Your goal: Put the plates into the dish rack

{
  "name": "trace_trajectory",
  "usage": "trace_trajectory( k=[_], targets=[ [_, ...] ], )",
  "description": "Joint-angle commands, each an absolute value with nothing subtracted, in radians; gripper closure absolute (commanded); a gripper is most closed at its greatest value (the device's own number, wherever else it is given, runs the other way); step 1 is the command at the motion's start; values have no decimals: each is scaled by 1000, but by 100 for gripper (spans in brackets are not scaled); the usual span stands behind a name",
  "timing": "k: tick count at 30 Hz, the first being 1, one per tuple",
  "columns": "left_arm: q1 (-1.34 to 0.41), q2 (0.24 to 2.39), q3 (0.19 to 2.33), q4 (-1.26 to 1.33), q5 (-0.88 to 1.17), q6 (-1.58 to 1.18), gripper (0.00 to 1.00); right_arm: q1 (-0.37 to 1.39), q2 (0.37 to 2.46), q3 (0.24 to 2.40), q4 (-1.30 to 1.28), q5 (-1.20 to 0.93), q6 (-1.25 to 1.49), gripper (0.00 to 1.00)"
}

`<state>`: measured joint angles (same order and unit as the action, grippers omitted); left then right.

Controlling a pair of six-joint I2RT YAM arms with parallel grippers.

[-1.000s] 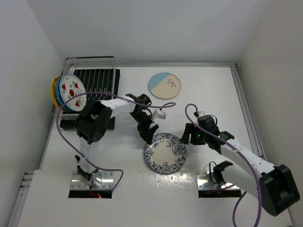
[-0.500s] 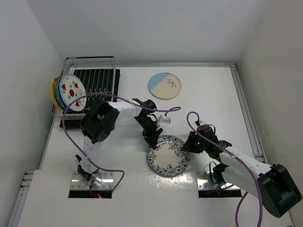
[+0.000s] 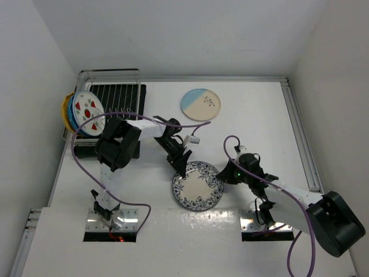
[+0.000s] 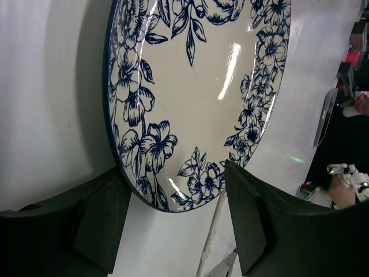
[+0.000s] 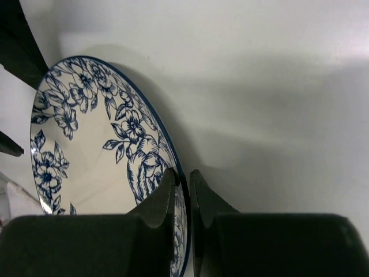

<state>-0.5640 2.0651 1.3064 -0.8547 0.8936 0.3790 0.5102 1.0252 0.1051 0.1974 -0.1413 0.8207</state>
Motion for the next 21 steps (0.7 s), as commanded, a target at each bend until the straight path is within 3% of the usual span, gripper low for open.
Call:
trace_trajectory(
  k=[1, 6, 11, 16, 21],
  targets=[
    [-528, 2131, 1316, -776, 773, 446, 28, 505, 1055, 130, 330, 58, 761, 100],
    [-515, 2140, 1325, -776, 799, 436, 39, 505, 1133, 199, 402, 23, 692, 100],
    [-506, 2169, 1315, -827, 845, 489, 70, 506, 1201, 164, 613, -29, 695, 100],
    [-483, 2178, 1362, -922, 925, 554, 98, 511, 1229, 184, 641, -49, 689, 100],
    [-413, 2120, 1414, -925, 905, 501, 100, 508, 1246, 239, 602, -51, 680, 100]
  ],
)
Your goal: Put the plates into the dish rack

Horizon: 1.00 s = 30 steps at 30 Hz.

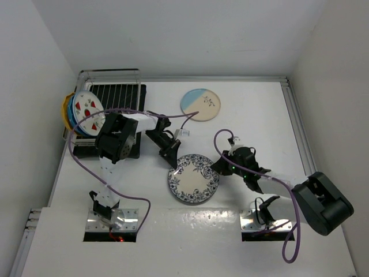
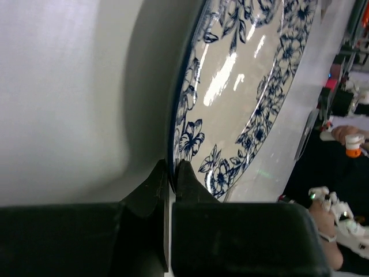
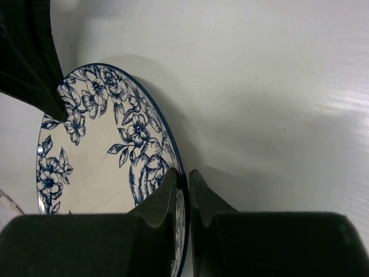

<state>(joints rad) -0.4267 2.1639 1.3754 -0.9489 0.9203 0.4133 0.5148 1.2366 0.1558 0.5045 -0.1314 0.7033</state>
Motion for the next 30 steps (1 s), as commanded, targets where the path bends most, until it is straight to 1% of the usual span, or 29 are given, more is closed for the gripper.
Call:
trace_trajectory(
  k=[1, 4, 5, 7, 9, 13, 15, 21, 24, 30],
  targets=[
    [-402, 2102, 1414, -893, 864, 445, 100, 511, 1249, 251, 521, -51, 672, 89],
    [-359, 2028, 1425, -821, 689, 271, 100, 508, 1256, 327, 398, -40, 635, 64],
    [-348, 2008, 1425, -792, 596, 246, 100, 508, 1258, 356, 346, -32, 631, 45],
    [-319, 1971, 1436, -781, 528, 200, 100, 509, 1266, 399, 282, -2, 618, 30],
    [-305, 1913, 1449, -769, 463, 190, 100, 508, 1261, 422, 230, 30, 611, 21],
    [-279, 1821, 1497, -749, 365, 154, 100, 508, 1235, 434, 193, 95, 618, 19],
    [-268, 1775, 1511, -738, 273, 144, 100, 511, 1213, 436, 180, 118, 618, 19],
    [-245, 1695, 1561, -707, 102, 126, 100, 506, 1160, 419, 157, 179, 611, 18],
    [-207, 1655, 1598, -686, 48, 107, 100, 508, 1137, 410, 153, 209, 606, 18],
    [-121, 1579, 1687, -657, 17, 80, 100, 508, 1101, 384, 150, 241, 606, 18]
  ],
)
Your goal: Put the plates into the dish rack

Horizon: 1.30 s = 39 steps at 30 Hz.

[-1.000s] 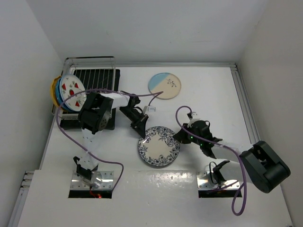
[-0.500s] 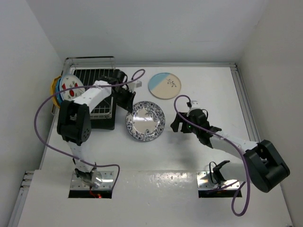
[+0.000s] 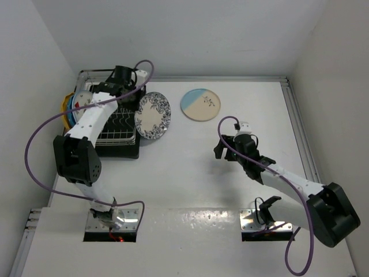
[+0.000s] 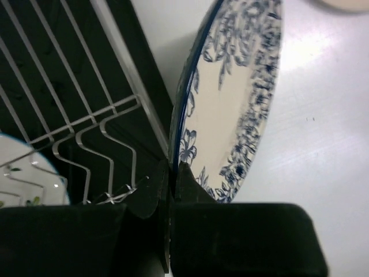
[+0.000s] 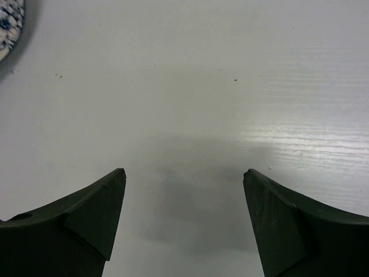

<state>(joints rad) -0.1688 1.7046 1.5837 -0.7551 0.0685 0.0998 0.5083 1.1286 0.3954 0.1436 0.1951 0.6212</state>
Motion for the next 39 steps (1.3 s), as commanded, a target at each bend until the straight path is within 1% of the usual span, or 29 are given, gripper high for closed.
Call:
trace_trajectory(
  k=[1, 5, 11, 15, 17, 22, 27, 35, 39],
  targets=[
    [-109, 1578, 1698, -657, 17, 71, 100, 509, 1097, 380, 150, 242, 606, 18],
    [-31, 1542, 1756, -657, -11, 61, 100, 508, 1088, 379, 144, 249, 609, 18],
    [95, 1540, 1877, -705, 132, 31, 100, 508, 1074, 362, 158, 262, 615, 18],
    [164, 1529, 1940, -725, 132, 21, 100, 509, 1063, 351, 158, 262, 617, 18],
    [205, 1519, 1954, -750, 95, 32, 100, 506, 1045, 339, 173, 271, 620, 18],
    [259, 1479, 1927, -772, 31, 89, 100, 505, 1003, 262, 212, 302, 634, 18],
    [268, 1440, 1876, -772, -50, 110, 100, 503, 973, 224, 215, 328, 629, 18],
    [279, 1431, 1921, -762, -136, 199, 100, 502, 979, 207, 235, 342, 621, 18],
    [279, 1418, 1821, -720, -176, 268, 100, 503, 986, 206, 242, 345, 629, 18]
  ],
)
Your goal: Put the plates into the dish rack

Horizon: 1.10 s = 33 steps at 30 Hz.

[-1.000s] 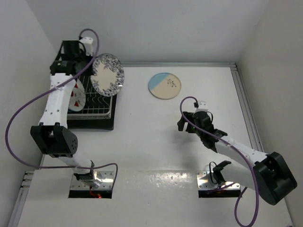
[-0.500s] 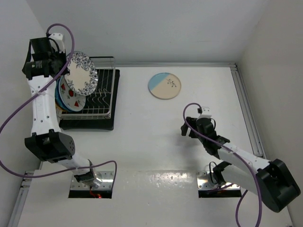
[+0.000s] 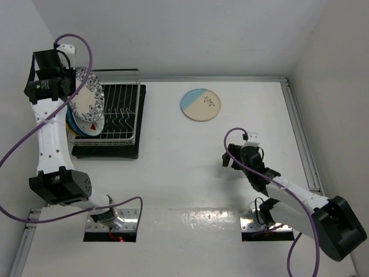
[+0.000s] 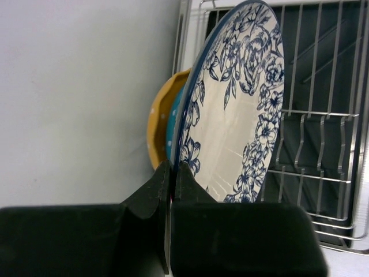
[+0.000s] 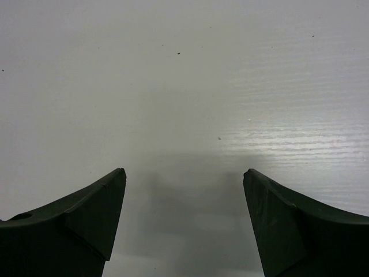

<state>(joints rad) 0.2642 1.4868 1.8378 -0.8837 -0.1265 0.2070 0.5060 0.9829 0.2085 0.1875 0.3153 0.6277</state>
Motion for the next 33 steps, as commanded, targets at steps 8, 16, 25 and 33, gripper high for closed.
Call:
trace_trajectory(
  k=[8, 16, 25, 33],
  targets=[
    [268, 1385, 1655, -560, -244, 339, 100, 505, 1011, 209, 258, 342, 624, 18],
    [216, 1356, 1589, -516, -316, 394, 100, 502, 1019, 216, 262, 345, 621, 18],
    [167, 1379, 1680, -502, -425, 428, 100, 503, 1014, 229, 253, 344, 618, 18],
    [178, 1359, 1599, -492, -373, 423, 100, 502, 988, 210, 236, 360, 623, 18]
  ],
)
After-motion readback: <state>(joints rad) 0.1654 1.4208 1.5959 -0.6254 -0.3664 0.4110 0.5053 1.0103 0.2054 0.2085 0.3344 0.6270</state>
